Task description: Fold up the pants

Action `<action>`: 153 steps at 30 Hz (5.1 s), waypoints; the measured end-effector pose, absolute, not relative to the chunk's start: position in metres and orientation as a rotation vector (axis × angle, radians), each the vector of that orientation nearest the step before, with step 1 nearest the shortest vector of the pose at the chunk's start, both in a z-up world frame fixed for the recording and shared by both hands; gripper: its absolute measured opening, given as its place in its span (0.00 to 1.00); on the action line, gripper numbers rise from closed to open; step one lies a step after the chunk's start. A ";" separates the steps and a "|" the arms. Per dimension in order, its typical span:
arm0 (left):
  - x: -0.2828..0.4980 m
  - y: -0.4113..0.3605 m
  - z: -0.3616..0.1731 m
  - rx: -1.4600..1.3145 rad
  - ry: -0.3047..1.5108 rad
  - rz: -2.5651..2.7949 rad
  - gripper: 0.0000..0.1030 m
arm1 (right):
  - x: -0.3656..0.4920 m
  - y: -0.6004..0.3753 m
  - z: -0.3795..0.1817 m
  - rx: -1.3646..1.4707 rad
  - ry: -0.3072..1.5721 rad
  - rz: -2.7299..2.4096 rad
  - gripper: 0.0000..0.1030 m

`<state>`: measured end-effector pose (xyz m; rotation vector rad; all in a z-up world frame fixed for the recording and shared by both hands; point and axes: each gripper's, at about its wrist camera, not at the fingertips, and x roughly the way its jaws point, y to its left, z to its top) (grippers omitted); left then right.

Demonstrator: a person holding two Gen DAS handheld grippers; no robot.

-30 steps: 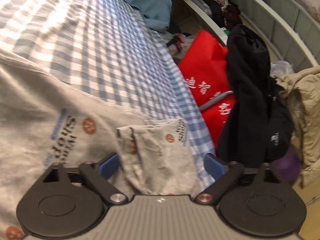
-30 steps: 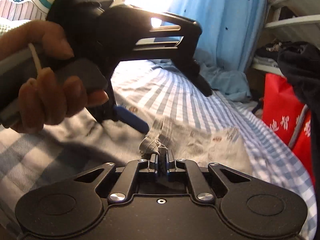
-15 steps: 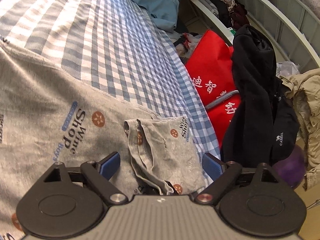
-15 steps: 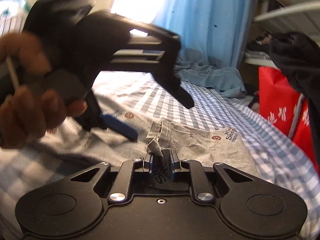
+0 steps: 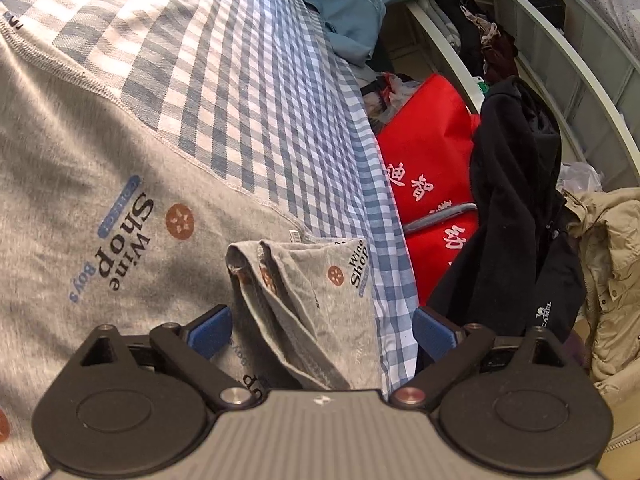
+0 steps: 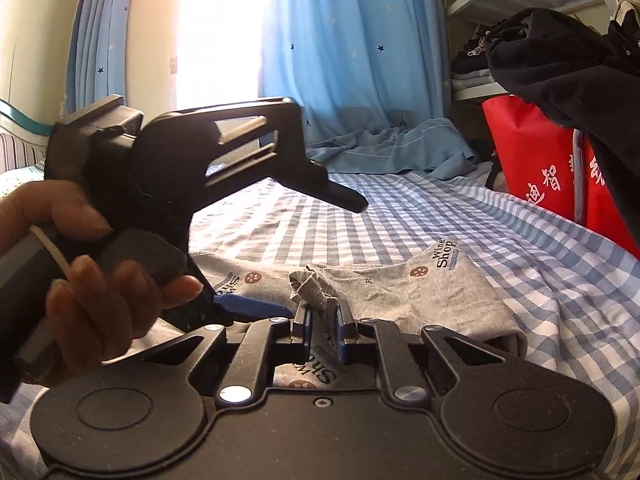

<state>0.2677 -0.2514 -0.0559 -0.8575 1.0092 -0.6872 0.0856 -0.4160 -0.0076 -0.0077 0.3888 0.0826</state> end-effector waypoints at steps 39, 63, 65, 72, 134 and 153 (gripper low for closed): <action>0.230 -0.099 0.031 -0.597 0.834 -0.587 0.05 | 0.071 -0.273 0.033 -0.137 0.342 0.347 0.07; 0.208 -0.005 -0.026 -0.542 0.868 -0.380 0.42 | 0.061 -0.228 0.008 -0.152 0.442 0.453 0.61; 0.200 -0.004 -0.020 -0.511 0.837 -0.348 0.56 | 0.060 -0.244 0.007 -0.148 0.427 0.408 0.69; 0.188 -0.034 -0.004 -0.299 0.743 -0.260 0.87 | 0.073 -0.310 0.011 -0.184 0.327 0.097 0.99; 0.197 -0.063 -0.032 -0.124 0.672 -0.030 1.00 | 0.193 -0.332 -0.014 -0.562 0.403 -0.142 0.99; 0.101 0.009 0.027 -0.251 0.557 -0.030 1.00 | 0.129 -0.269 -0.006 -0.388 0.349 0.023 0.99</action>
